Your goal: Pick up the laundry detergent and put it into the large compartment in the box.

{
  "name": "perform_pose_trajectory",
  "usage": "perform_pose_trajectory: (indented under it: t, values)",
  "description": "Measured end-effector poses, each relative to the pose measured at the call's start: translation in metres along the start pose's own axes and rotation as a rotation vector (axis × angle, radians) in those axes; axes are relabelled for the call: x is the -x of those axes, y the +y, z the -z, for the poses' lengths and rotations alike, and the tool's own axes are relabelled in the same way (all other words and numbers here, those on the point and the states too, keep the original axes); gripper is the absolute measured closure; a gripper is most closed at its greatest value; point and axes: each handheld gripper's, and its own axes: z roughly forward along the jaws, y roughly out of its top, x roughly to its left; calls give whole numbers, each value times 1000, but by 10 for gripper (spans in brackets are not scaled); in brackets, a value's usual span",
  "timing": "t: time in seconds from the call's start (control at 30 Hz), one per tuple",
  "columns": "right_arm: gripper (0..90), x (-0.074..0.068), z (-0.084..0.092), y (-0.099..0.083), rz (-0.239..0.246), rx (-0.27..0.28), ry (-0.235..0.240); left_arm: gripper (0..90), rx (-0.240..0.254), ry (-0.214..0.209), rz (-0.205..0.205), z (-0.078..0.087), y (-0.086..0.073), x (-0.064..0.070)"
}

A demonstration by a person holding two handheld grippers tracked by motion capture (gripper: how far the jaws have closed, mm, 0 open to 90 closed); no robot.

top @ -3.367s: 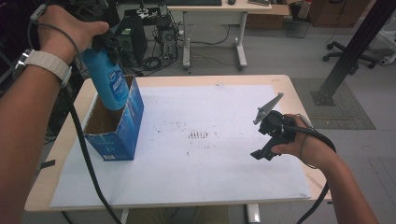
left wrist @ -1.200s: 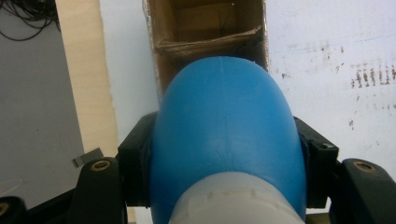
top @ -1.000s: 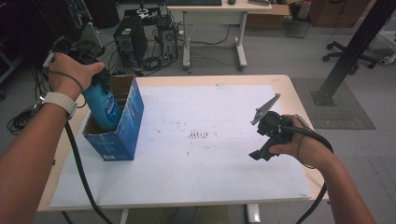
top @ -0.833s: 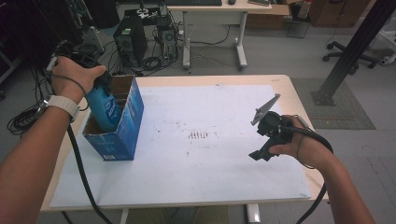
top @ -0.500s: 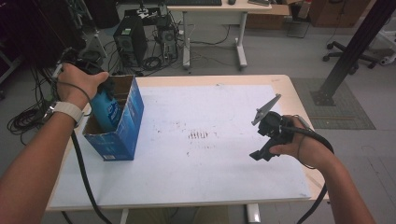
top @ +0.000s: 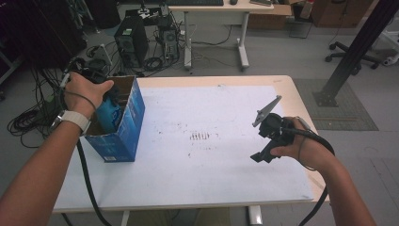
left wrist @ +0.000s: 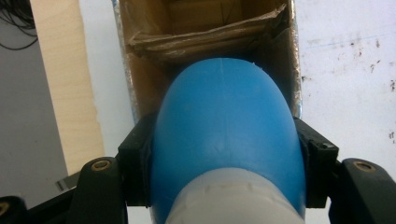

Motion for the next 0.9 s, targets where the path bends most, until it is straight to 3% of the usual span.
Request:
perform_pose_trajectory:
  t: [0.9]
  values:
    - [94, 2, -6, -4, -12, -10, 11, 373, -5, 0, -4, -39, -4, 1]
